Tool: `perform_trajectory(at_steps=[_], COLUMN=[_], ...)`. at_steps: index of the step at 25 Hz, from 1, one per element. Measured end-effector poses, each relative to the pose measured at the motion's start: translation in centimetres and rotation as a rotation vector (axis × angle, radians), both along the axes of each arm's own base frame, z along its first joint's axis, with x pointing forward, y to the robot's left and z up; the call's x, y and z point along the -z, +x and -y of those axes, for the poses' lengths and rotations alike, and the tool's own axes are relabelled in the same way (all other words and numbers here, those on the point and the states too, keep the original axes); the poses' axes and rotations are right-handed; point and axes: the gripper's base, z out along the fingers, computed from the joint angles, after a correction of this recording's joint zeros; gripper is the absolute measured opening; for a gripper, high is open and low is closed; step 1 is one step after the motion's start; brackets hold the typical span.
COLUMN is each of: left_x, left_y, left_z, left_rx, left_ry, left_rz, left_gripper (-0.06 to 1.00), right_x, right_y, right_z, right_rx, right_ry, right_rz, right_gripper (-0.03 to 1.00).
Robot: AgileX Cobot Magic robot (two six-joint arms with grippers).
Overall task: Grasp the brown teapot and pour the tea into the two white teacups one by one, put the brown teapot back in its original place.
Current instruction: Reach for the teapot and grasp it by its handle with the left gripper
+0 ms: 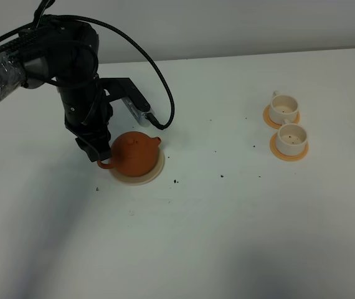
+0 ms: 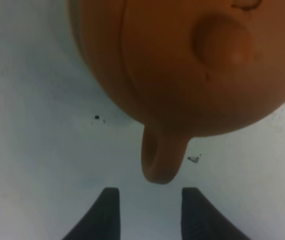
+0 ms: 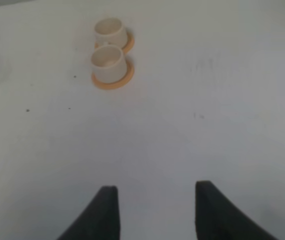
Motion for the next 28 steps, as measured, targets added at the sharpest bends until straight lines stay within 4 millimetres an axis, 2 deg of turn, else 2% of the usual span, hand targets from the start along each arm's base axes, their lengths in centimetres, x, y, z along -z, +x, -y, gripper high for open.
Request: perform_trajectory(at_steps=[8, 17, 28], left_x=[0.1, 2.2, 1.6], left_y=[-0.1, -0.1, 0.1], left_z=[0.5, 1.2, 2.1], left_rx=[0.036, 0.061, 0.126], left_ry=[-0.006, 0.008, 0.0], left_rz=[-0.006, -0.051, -0.033], left_gripper=[0.31, 0.31, 0.31], right_x=[0.0, 0.0, 0.0], right_y=[0.0, 0.0, 0.0], right_z=[0.0, 0.0, 0.0], right_rx=[0.0, 0.0, 0.0], right_ry=[0.0, 0.0, 0.0], right_rz=[0.0, 0.0, 0.0], right_gripper=[0.37, 0.37, 0.37])
